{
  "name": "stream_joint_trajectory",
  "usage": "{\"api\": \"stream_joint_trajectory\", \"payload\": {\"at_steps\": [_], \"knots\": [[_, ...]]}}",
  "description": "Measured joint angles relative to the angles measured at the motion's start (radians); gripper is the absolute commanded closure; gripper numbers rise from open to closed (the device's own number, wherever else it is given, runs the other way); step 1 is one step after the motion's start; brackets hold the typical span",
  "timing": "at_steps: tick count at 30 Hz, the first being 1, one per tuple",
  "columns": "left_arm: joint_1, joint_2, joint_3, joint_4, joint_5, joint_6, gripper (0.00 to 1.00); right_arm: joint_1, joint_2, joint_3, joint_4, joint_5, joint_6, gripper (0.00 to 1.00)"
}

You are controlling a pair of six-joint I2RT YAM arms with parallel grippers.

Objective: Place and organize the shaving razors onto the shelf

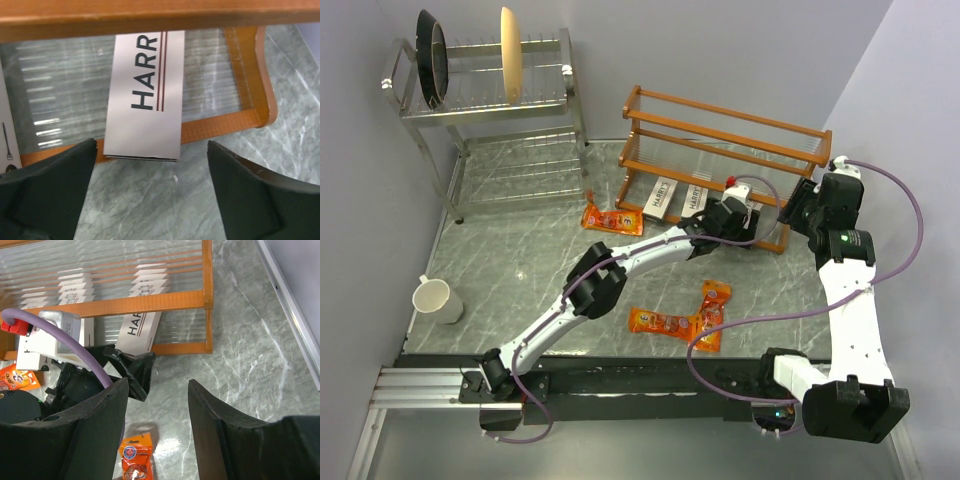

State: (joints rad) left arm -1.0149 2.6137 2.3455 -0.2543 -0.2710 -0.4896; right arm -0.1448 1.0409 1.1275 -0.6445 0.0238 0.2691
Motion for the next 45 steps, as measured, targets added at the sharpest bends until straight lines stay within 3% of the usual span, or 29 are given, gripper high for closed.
{"api": "stream_joint_trajectory", "payload": {"at_steps": [6,10,16,21,29,34,38,45], "knots": [[0.0,-0.05,-0.077,-0.016,0.014,-0.005,0.01,-0.002,0.001,0.0,0.0,-0.01,0.003,0.42],[0.001,-0.295,-0.418,-0.016,0.047,0.008,0.01,-0.002,0.002,0.0,0.0,-0.014,0.0,0.4],[-0.005,-0.789,-0.911,0.054,0.12,0.122,0.0,-0.004,-0.02,-0.029,0.015,-0.051,-0.065,0.33],[0.011,-1.058,-1.191,0.12,0.347,0.289,0.01,-0.004,-0.066,-0.098,0.012,-0.202,-0.178,0.32],[0.172,-1.093,-1.27,-0.105,0.685,0.705,0.0,-0.003,-0.071,-0.107,-0.017,-0.526,-0.374,0.29],[0.187,-1.142,-1.317,-0.272,0.819,0.962,0.0,0.013,-0.077,-0.142,-0.069,-0.659,-0.553,0.28],[0.177,-1.179,-1.371,-0.294,0.861,1.015,0.01,0.09,-0.057,-0.161,-0.168,-0.691,-0.713,0.28],[0.168,-1.169,-1.429,-0.179,0.833,0.98,0.0,0.321,-0.016,-0.243,-0.278,-0.671,-0.952,0.25]]}}
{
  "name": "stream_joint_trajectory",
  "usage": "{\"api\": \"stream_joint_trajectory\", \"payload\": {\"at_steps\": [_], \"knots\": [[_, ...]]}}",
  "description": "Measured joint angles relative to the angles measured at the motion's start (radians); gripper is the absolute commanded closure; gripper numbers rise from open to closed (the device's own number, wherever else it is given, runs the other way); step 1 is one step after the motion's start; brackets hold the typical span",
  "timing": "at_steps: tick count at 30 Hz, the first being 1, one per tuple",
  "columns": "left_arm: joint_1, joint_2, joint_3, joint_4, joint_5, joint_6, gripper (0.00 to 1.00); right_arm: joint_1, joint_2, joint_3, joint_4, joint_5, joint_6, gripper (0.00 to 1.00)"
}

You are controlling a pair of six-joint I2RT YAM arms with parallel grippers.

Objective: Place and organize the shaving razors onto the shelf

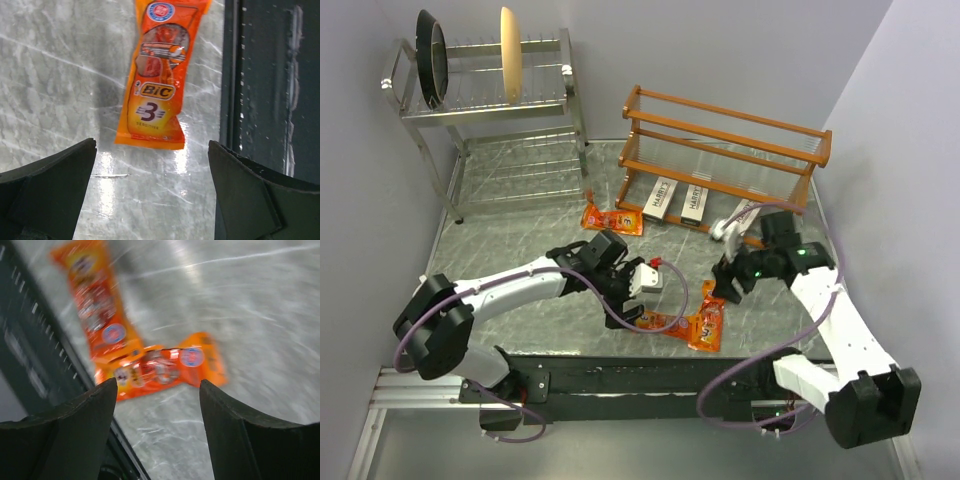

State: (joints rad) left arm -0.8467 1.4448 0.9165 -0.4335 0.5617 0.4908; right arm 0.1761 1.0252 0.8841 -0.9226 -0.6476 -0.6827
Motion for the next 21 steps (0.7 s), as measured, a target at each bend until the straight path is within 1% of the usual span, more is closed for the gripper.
{"api": "stream_joint_trajectory", "payload": {"at_steps": [1,2,3,6,9,12,13,16,21], "knots": [[0.002,-0.004,-0.013,0.02,-0.006,-0.013,0.0,0.05,0.016,-0.013,-0.017,0.004,-0.032,0.25],[0.008,-0.016,-0.031,0.039,-0.016,-0.031,0.01,0.081,0.033,-0.016,-0.032,0.007,-0.053,0.15],[0.015,-0.036,-0.055,0.064,-0.027,-0.06,0.0,0.119,0.067,-0.016,-0.049,0.01,-0.08,0.0],[0.059,-0.137,-0.125,0.127,-0.091,-0.158,0.01,0.194,0.175,-0.011,-0.077,0.027,-0.135,0.0],[0.137,-0.237,-0.143,0.195,-0.167,-0.269,0.0,0.276,0.265,-0.008,-0.075,0.061,-0.165,0.0],[0.238,-0.285,-0.143,0.26,-0.193,-0.366,0.0,0.351,0.285,-0.008,-0.046,0.086,-0.172,0.0],[0.292,-0.299,-0.143,0.28,-0.198,-0.41,0.0,0.38,0.286,-0.007,-0.029,0.093,-0.174,0.0],[0.386,-0.325,-0.143,0.297,-0.212,-0.477,0.01,0.44,0.328,0.009,-0.005,0.107,-0.176,0.0],[0.472,-0.373,-0.144,0.298,-0.211,-0.542,0.0,0.508,0.468,0.015,0.06,0.118,-0.175,0.0]]}}
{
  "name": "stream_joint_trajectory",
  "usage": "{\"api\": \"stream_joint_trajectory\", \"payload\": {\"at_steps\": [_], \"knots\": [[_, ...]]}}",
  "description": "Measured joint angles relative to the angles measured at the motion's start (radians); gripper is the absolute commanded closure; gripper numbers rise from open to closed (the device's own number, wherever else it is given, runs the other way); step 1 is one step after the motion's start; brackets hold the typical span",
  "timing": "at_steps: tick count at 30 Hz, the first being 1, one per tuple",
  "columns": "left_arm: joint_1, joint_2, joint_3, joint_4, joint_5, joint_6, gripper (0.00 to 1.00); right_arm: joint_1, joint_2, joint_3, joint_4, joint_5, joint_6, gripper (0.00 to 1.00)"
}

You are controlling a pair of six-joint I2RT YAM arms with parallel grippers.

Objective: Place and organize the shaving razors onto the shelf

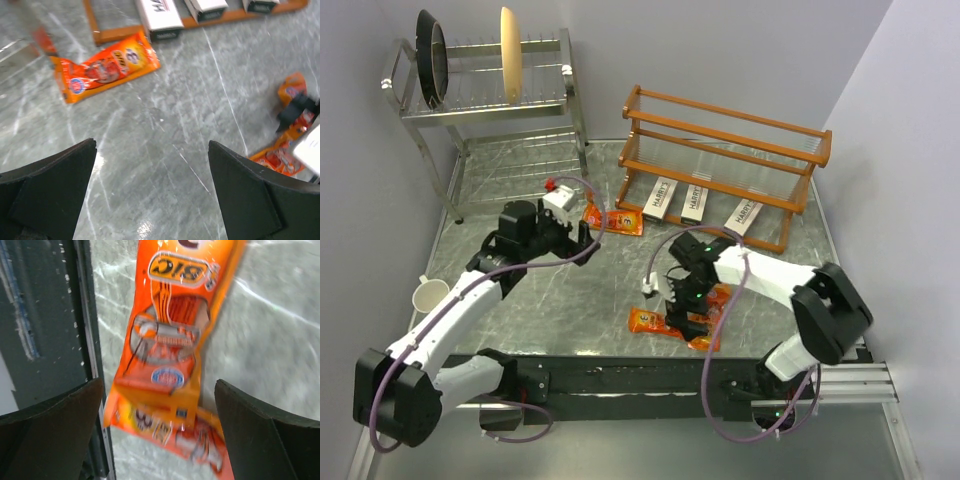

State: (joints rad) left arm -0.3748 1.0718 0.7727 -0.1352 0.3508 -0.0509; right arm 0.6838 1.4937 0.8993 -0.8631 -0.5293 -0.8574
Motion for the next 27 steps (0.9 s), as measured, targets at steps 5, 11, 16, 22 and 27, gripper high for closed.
{"api": "stream_joint_trajectory", "payload": {"at_steps": [5,11,16,22,27], "knots": [[0.068,-0.022,0.0,0.004,0.0,-0.022,0.01,0.061,0.095,0.003,0.05,0.022,0.014,0.14],[0.09,-0.022,0.0,0.01,0.0,-0.022,0.01,0.073,0.123,0.025,0.1,0.043,0.052,0.64],[0.09,-0.019,0.0,0.037,0.008,-0.037,0.0,0.073,0.113,0.025,0.15,0.101,0.13,0.73],[0.081,0.006,-0.001,0.071,0.021,-0.105,0.01,0.061,0.069,0.028,0.167,0.146,0.239,0.77],[-0.013,0.026,-0.032,0.107,0.018,-0.166,0.0,-0.08,-0.055,0.136,0.157,0.138,0.443,0.81]]}}
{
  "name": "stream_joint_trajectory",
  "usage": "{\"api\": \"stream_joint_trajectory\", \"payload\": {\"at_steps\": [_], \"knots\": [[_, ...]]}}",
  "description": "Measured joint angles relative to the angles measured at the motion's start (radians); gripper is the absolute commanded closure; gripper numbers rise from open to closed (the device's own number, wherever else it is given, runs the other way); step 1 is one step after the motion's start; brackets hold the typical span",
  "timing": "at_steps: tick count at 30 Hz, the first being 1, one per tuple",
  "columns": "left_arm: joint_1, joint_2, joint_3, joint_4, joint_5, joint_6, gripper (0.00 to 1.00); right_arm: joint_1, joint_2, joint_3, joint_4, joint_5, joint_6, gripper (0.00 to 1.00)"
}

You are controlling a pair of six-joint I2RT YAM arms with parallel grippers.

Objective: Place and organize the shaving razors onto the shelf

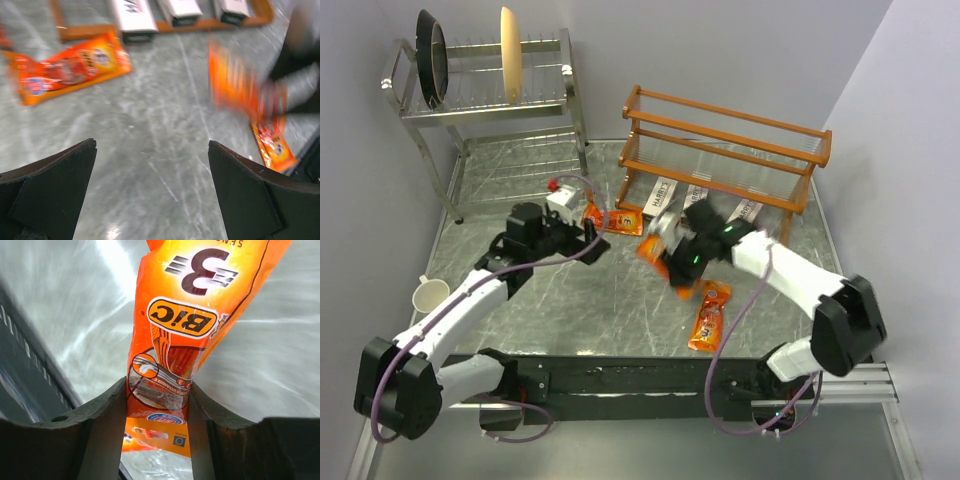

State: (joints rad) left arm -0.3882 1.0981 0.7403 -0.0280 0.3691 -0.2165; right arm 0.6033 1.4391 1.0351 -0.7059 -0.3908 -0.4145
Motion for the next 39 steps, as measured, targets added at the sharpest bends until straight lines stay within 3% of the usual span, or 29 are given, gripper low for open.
{"api": "stream_joint_trajectory", "payload": {"at_steps": [5,10,19,39], "knots": [[-0.125,0.05,0.002,0.035,-0.008,-0.009,0.01,-0.196,-0.065,0.179,-0.002,0.051,0.204,0.82],[-0.24,0.148,0.076,0.087,-0.016,0.003,0.0,-0.324,-0.078,0.238,-0.016,0.129,0.354,0.81],[-0.248,0.212,0.13,0.168,-0.038,0.013,0.01,-0.559,-0.074,0.238,-0.049,0.197,0.451,0.81],[-0.251,0.225,0.13,0.205,-0.034,-0.011,0.01,-0.682,0.16,0.445,0.008,0.314,0.412,0.76]]}}
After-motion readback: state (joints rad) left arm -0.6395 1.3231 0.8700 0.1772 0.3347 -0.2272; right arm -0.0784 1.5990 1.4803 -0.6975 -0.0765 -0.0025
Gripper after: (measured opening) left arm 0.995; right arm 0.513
